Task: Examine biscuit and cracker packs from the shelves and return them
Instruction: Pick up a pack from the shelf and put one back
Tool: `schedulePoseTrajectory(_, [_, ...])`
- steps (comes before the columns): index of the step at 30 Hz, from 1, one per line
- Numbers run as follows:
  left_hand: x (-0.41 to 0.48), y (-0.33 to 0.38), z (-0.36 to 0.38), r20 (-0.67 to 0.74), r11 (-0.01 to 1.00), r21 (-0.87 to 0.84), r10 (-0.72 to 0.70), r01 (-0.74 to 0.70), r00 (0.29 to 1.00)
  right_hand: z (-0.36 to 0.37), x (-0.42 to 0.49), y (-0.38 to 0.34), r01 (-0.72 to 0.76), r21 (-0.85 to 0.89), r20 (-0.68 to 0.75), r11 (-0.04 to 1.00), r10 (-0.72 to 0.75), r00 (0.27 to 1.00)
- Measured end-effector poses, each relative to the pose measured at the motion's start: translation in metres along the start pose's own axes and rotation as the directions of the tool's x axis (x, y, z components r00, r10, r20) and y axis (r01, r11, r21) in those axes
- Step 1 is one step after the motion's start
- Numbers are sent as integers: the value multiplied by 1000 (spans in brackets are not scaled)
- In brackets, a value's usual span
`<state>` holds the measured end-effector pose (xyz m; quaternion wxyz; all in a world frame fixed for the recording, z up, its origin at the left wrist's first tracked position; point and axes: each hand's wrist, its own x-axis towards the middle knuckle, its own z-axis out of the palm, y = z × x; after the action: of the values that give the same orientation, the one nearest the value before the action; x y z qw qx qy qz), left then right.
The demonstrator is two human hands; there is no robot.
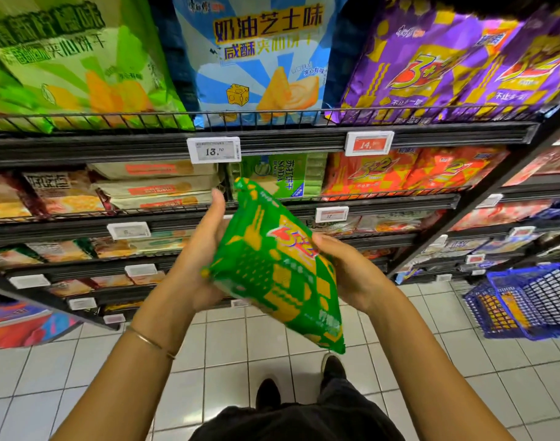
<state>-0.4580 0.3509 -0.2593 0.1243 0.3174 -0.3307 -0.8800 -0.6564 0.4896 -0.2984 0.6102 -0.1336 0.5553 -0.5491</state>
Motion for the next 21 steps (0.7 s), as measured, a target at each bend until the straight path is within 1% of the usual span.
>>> schedulePoseTrajectory(2, [-1,2,0,-14,999,-28,23,-24,1000,-3,0,-3,-10,-39,-39,999,8,999])
schedulePoseTrajectory(3, [-3,1,-2,-38,998,-43,36,-38,999,-7,0,-3,1,-26,-46,1000,-2,999])
schedulePoseTrajectory(4, [-3,-1,-5,-51,997,-63,30,-33,998,-11,1,-2,17,21,-60,1000,-16,998])
schedulePoseTrajectory(6, [-6,-5,-9,-44,989,-144,-25,18,999,-18,1,-2,82,175,-81,981,-68,994])
schedulePoseTrajectory(7, [-8,-7,-10,-45,977,-206,-58,48,997,-18,0,-2,120,228,-91,966,-101,991])
schedulePoseTrajectory(9, [-9,-14,-10,-61,917,-391,-107,75,992,-15,-1,-2,186,266,-89,946,-168,982])
schedulePoseTrajectory(11, [-9,-22,-8,-149,833,-552,-132,29,980,-11,0,-3,215,260,-99,941,-195,976])
schedulePoseTrajectory(12, [-9,-27,-6,-176,814,-580,-140,12,974,-9,1,-5,222,241,-117,945,-199,973])
schedulePoseTrajectory(14, [-10,-34,3,-174,808,-589,-167,33,970,-6,3,-8,217,207,-136,954,-192,972])
schedulePoseTrajectory(16, [-9,-39,7,-152,762,-645,-201,57,968,-6,3,-11,191,171,-183,967,-159,970])
schedulePoseTrajectory(18, [-6,-42,6,-142,750,-657,-213,68,967,-7,2,-10,172,152,-234,973,-134,963])
schedulePoseTrajectory(21, [-3,-49,0,-154,817,-573,-188,67,970,-11,0,-7,159,215,-247,964,-104,963])
